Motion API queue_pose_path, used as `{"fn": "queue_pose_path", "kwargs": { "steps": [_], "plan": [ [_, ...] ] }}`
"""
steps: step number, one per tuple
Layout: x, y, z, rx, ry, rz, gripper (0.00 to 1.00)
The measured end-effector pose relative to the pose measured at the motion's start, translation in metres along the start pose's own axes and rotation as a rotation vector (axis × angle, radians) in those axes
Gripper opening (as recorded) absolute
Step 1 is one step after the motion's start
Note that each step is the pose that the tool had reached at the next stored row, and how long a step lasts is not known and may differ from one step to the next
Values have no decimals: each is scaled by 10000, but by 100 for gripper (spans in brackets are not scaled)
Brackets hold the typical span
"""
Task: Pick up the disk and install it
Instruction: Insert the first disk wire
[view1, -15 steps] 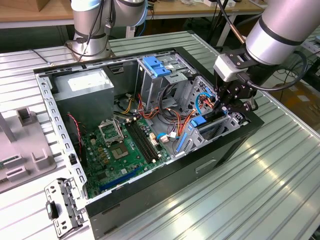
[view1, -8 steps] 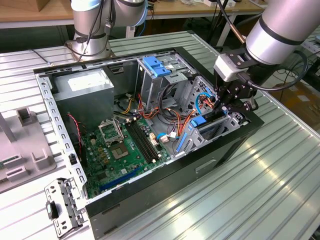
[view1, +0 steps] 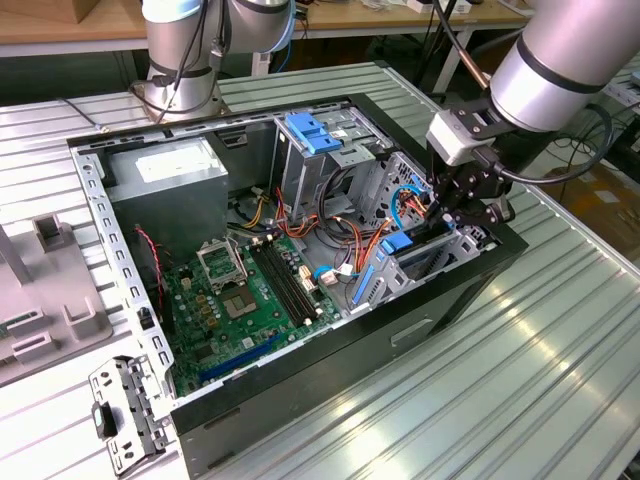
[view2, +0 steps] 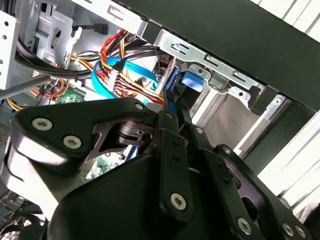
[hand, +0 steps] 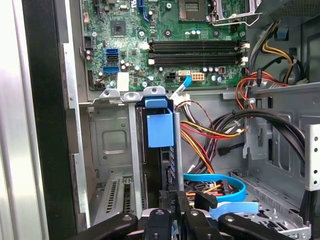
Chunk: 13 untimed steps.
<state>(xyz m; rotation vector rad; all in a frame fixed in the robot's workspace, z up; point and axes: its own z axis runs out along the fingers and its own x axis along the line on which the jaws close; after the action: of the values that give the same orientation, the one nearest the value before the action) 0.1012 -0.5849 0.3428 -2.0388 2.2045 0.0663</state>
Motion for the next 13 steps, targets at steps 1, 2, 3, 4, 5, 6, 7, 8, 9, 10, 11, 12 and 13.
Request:
{"fn": "queue_pose_path", "kwargs": {
  "steps": [1,2,3,4,5,6,7,8,9,10,11,12,13],
  "plan": [
    [4,0,1,0,0,0,17],
    [7,0,2,0,0,0,17],
    [11,0,2,0,0,0,17],
    [15,0,3,0,1,0,17],
    [19,0,6,0,1,-1,17],
    [22,0,12,0,2,0,17],
    [24,0,14,0,2,0,17],
    [25,0,17,0,1,0,17],
    [26,0,19,0,2,-1,17],
    [26,0,21,0,2,-1,17],
    [27,1,24,0,0,-1,17],
    [28,1,30,0,-2,0,17],
    [28,1,33,0,1,0,17]
  ]
}}
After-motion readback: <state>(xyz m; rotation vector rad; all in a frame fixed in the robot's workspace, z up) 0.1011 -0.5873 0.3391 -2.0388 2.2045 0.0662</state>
